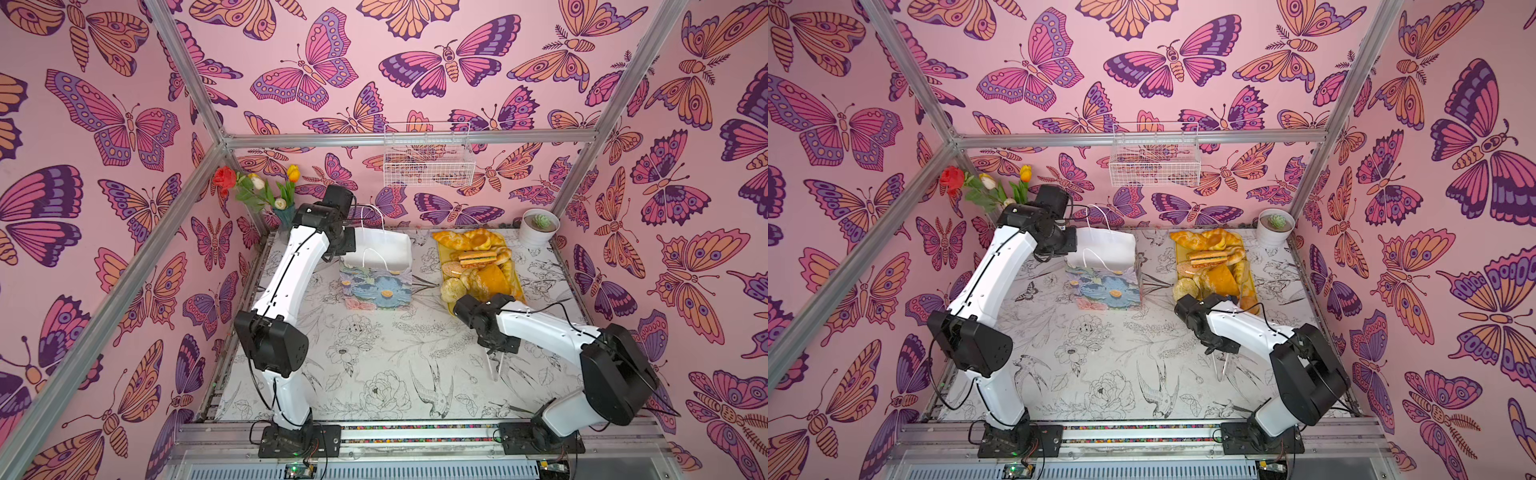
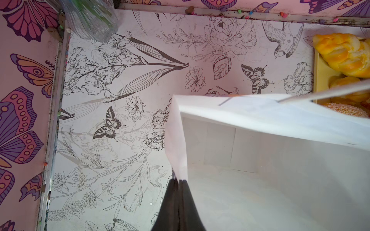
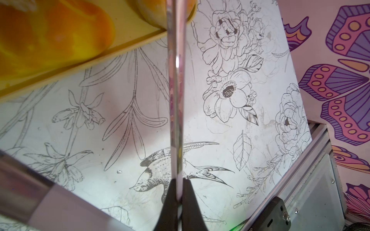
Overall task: Pack bread into a paper bag
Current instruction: Place the clamp on the plate.
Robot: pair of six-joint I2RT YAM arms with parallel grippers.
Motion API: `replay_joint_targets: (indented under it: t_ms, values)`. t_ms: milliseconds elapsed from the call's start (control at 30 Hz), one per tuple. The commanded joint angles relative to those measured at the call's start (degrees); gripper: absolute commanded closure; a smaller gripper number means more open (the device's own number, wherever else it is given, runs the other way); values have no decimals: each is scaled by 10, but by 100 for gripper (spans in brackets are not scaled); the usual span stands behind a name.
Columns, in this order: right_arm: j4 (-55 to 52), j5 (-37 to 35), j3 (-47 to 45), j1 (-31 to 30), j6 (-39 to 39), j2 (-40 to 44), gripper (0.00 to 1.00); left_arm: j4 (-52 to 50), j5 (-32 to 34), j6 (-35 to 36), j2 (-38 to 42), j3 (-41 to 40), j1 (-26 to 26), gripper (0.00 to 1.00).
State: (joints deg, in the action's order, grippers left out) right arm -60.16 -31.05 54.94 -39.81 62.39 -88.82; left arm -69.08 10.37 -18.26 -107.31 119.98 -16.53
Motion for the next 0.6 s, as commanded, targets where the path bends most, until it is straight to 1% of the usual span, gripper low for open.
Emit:
replay_joint_targets:
  t_ms: [0, 67, 267, 333, 400, 433, 500, 567]
  values:
    - [18, 5, -5, 4, -12, -7, 100, -10, 11, 6, -8, -5, -2, 97]
    - [26, 6, -7, 6, -15, -7, 99, -10, 12, 6, -9, -5, -2, 97]
    - [43, 6, -7, 9, -24, -6, 84, -10, 11, 6, -13, -5, -2, 97]
    - [43, 1, -4, 9, -29, -7, 75, -10, 12, 6, -13, -6, -2, 97]
    - [41, -5, -3, 10, -30, -7, 61, -10, 13, 5, -13, -8, -2, 98]
    - [42, -6, -3, 10, -32, -7, 56, -10, 13, 6, -13, -10, -2, 98]
    - [41, -5, -2, 10, -35, -7, 52, -10, 14, 5, -12, -14, -2, 98]
    - [35, 0, 2, 10, -41, -4, 43, -10, 14, 5, -10, -17, -2, 98]
